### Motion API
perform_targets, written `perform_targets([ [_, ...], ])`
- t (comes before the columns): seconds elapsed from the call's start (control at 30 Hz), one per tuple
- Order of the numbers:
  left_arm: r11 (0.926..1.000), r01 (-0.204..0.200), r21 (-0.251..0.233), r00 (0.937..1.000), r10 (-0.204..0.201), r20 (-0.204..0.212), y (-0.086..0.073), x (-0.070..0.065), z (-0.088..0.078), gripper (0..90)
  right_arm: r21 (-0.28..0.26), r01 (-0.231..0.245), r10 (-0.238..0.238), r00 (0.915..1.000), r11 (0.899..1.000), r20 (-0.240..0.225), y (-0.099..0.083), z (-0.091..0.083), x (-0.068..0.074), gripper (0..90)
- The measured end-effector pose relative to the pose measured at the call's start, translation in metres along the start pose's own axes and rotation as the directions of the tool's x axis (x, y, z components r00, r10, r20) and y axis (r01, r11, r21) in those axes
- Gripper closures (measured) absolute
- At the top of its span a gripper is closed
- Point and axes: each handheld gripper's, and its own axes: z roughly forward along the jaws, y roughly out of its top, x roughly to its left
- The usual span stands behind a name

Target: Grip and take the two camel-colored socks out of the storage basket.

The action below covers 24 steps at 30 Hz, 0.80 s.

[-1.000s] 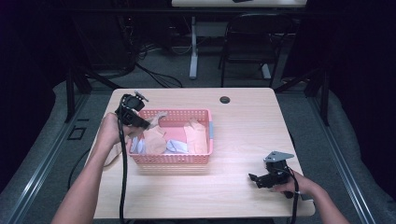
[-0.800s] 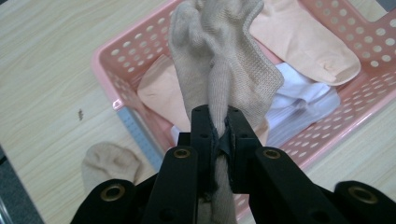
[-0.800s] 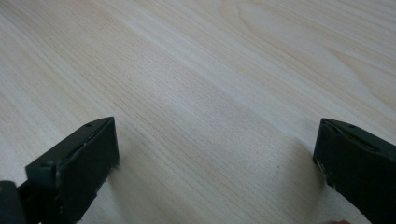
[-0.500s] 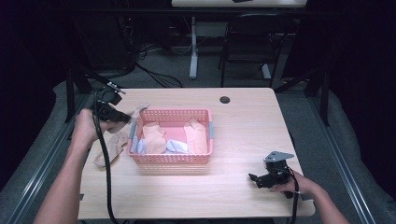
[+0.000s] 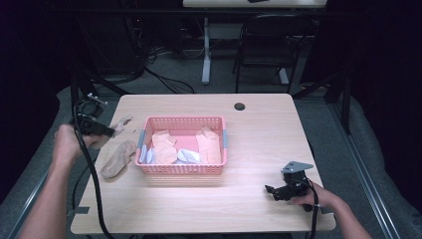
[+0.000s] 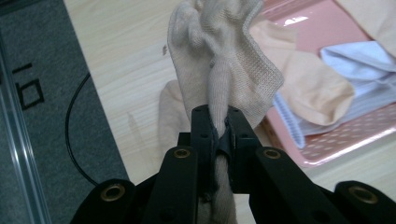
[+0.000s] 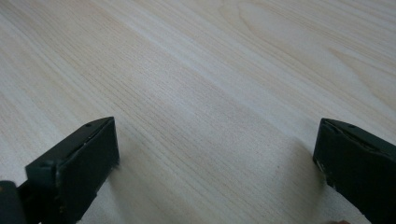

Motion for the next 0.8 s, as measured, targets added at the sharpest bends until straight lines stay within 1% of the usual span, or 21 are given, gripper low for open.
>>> perform_targets([
  [0.03,0.9998,0.02,0.0,0.9998,-0.02,0.001,-0.003,0.005,0.004,83.7,0.001,0.001,-0.001,1.0,1.0,0.0,0.0,0.0,0.0,0.0],
  [0.1,0.9991,0.042,0.006,0.9991,-0.042,-0.01,-0.007,0.011,0.011,83.6,0.001,0.001,-0.001,1.0,1.0,0.0,0.0,0.0,0.0,0.0],
  [0.17,0.998,0.059,0.022,0.9982,-0.059,-0.008,-0.01,0.015,0.018,83.6,0.001,0.001,-0.001,1.0,1.0,0.0,0.0,0.0,0.0,0.0],
  [0.27,0.9976,0.061,0.033,0.9981,-0.06,-0.012,-0.012,0.014,0.03,83.6,0.001,0.001,-0.001,1.0,1.0,0.0,0.0,0.0,0.0,0.0],
  [0.3,0.9969,0.069,0.038,0.9976,-0.069,-0.007,-0.012,0.015,0.036,83.6,0.001,0.001,-0.001,1.0,1.0,0.0,0.0,0.0,0.0,0.0],
  [0.4,0.9953,0.077,0.059,0.997,-0.076,-0.014,-0.013,0.015,0.05,83.6,0.001,0.001,-0.001,1.0,1.0,0.0,0.0,0.0,0.0,0.0],
  [0.47,0.9932,0.095,0.067,0.9955,-0.095,-0.005,-0.014,0.017,0.06,83.6,0.001,0.001,-0.001,1.0,1.0,0.0,0.0,0.0,0.0,0.0],
  [0.5,0.9923,0.102,0.07,0.9947,-0.101,-0.015,-0.014,0.017,0.066,83.6,0.001,0.001,-0.001,1.0,1.0,0.0,0.0,0.0,0.0,0.0],
  [0.57,0.9906,0.108,0.084,0.9942,-0.107,-0.015,-0.014,0.017,0.075,83.6,0.001,0.001,-0.001,1.0,1.0,-0.001,0.0,0.0,0.0,0.0],
  [0.6,0.9905,0.103,0.091,0.9946,-0.101,-0.025,-0.014,0.018,0.079,83.5,0.002,0.001,-0.001,1.0,1.0,0.0,0.0,0.0,0.0,0.0],
  [0.67,0.9877,0.121,0.099,0.9926,-0.12,-0.02,-0.014,0.019,0.088,83.2,0.001,-0.002,0.002,1.0,1.0,-0.002,0.0,0.0,0.0,0.0],
  [0.7,0.9862,0.134,0.096,0.9908,-0.132,-0.031,-0.014,0.02,0.093,83.1,0.002,0.0,0.0,1.0,1.0,0.0,0.0,0.0,0.0,0.0],
  [0.73,0.985,0.142,0.099,0.9898,-0.139,-0.03,-0.014,0.021,0.096,83.0,0.002,0.0,0.0,1.0,1.0,0.0,0.0,0.0,0.0,0.0],
  [0.77,0.9849,0.147,0.091,0.9889,-0.144,-0.036,-0.014,0.021,0.098,82.0,0.002,0.0,0.0,1.0,1.0,0.0,0.0,0.0,0.0,0.0],
  [0.8,0.9833,0.155,0.095,0.9872,-0.151,-0.052,-0.013,0.022,0.1,78.9,0.002,0.0,0.0,1.0,1.0,0.0,0.0,0.0,0.0,0.0],
])
